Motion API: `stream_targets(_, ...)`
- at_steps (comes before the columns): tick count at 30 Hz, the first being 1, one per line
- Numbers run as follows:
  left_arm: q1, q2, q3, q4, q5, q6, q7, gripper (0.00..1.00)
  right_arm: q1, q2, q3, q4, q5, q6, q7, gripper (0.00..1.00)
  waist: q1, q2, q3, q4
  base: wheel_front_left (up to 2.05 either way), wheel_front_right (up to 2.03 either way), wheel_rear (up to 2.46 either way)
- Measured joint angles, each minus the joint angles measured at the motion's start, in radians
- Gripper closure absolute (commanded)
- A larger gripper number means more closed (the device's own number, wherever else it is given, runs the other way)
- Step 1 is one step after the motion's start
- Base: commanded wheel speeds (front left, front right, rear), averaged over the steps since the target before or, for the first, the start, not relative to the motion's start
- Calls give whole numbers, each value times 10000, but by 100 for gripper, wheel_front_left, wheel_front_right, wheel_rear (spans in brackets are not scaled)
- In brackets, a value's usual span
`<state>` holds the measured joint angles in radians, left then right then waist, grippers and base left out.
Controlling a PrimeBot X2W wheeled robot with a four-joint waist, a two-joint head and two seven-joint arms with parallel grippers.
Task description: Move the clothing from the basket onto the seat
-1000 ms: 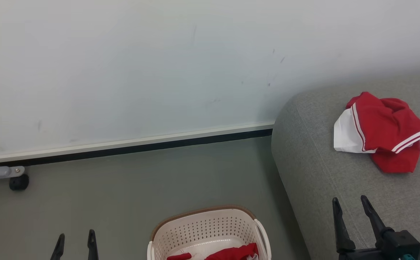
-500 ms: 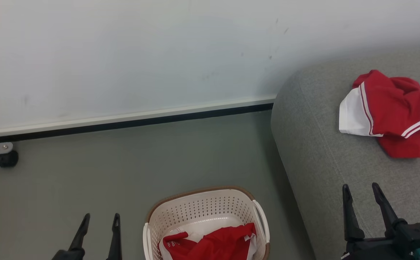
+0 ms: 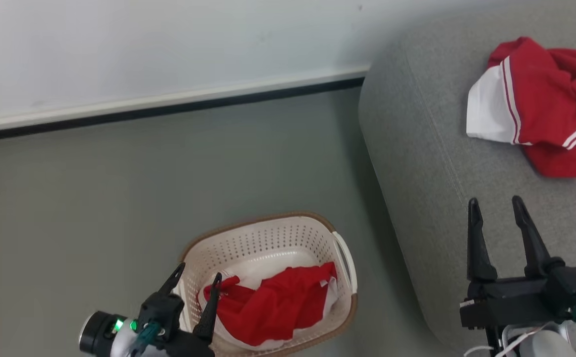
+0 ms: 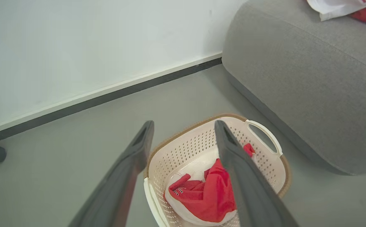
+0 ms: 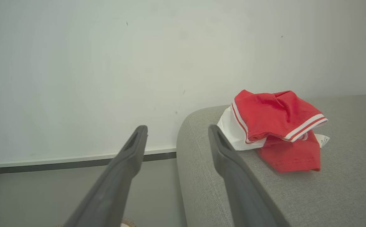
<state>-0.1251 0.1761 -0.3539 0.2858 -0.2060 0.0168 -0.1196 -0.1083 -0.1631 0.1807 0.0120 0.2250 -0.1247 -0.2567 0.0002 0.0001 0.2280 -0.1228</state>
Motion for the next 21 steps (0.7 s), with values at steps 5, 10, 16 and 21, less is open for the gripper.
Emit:
stream_targets(5,-773,8,-284,788,320,-184,481,0,-474,146,-36,-107,-61,0,0,0,0,0,619,-304,0,0,0)
stream_targets(10,-1525,-27,-587,1484,531,-445,844,0,-836,347,15,-144,-144,-2,0,0,0,1,1263,-599,0,0,0)
stream_targets(16,-2229,94,-832,2347,928,-706,1210,0,-1342,568,190,-238,-178,-2,0,0,1,1,2055,-915,0,0,0)
stream_targets(21,-2765,188,-1016,2947,1120,-800,1517,0,-1737,619,221,-341,-234,-2,0,0,1,1,2722,-1154,0,0,0)
